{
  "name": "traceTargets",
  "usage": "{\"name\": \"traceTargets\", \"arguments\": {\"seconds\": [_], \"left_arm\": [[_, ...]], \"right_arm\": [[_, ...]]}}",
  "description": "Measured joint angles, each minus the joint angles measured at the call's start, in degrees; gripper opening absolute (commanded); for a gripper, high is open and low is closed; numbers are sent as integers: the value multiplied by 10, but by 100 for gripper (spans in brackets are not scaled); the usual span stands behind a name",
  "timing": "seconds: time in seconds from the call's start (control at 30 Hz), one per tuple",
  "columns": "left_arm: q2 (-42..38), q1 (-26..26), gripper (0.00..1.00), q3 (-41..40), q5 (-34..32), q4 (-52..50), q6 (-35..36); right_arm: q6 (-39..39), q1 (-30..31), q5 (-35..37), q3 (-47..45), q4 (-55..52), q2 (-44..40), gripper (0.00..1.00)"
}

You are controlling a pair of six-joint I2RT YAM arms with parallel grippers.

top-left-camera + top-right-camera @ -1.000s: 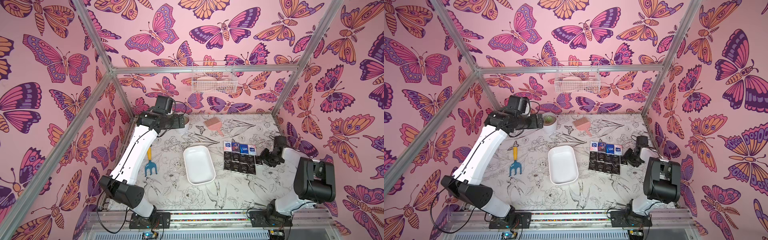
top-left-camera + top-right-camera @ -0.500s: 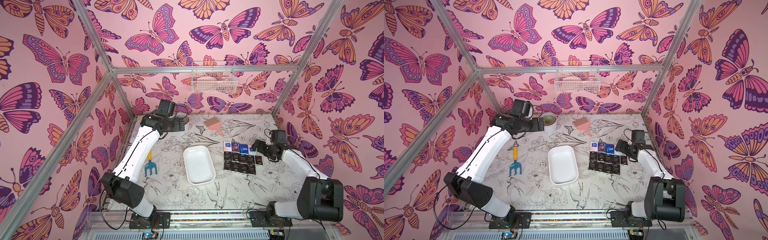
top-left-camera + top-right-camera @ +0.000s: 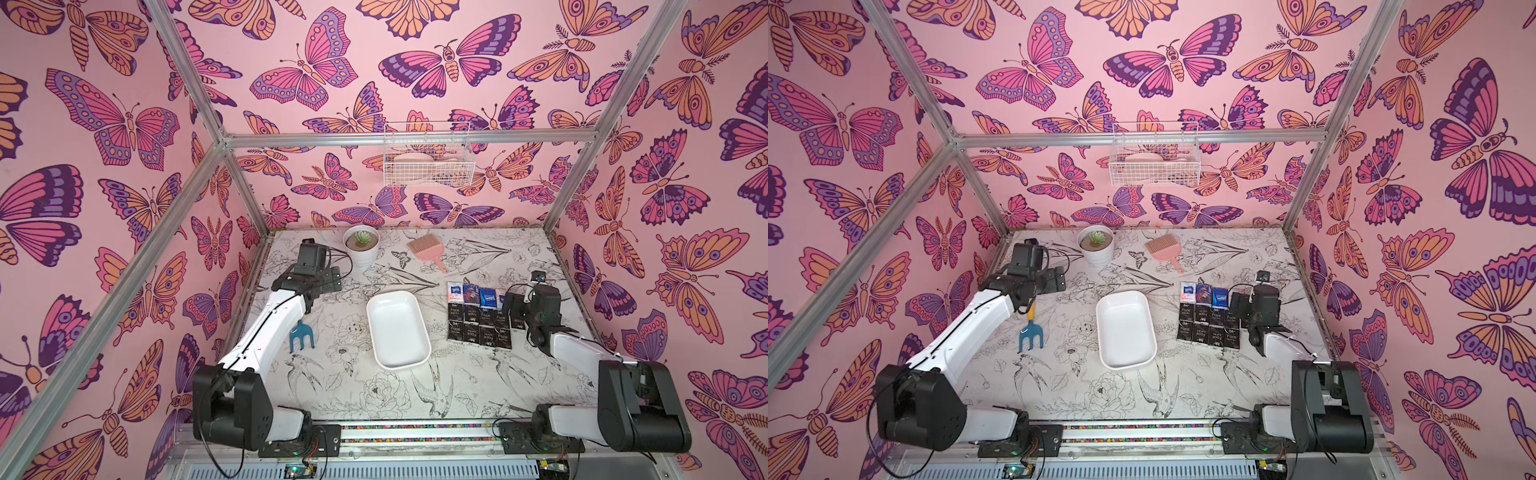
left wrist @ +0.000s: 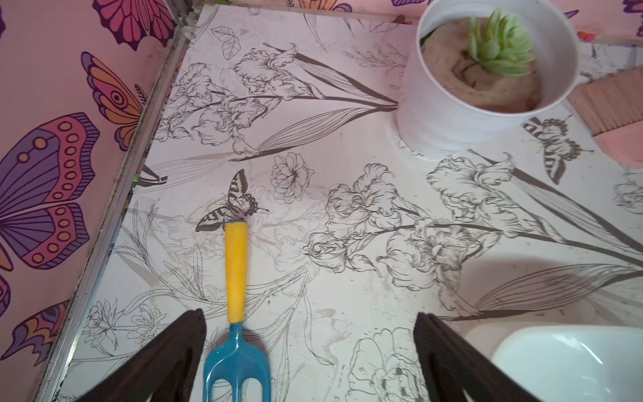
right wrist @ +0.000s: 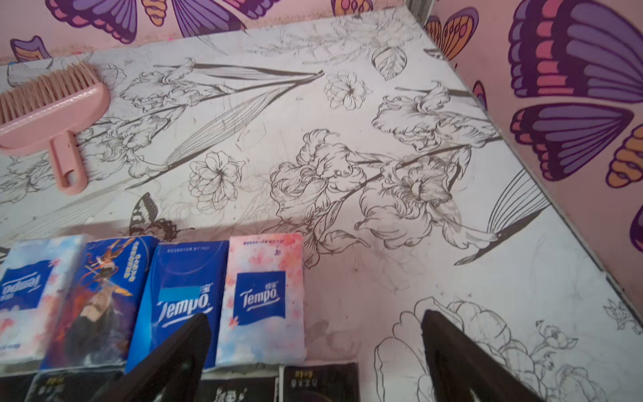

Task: Take the pocket tissues out of the storage box
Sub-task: Reset both arms

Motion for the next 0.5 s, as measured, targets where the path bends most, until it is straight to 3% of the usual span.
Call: {"name": "traceTargets", "arguments": {"seconds": [0.3, 0.5], "left_arm": [[-2, 25, 100, -173, -28, 261, 68], [32, 26, 100, -234, -30, 398, 106]], "right_arm": [[-19, 0, 23, -67, 224, 92, 99], [-10, 0, 62, -62, 238, 93, 99]]}}
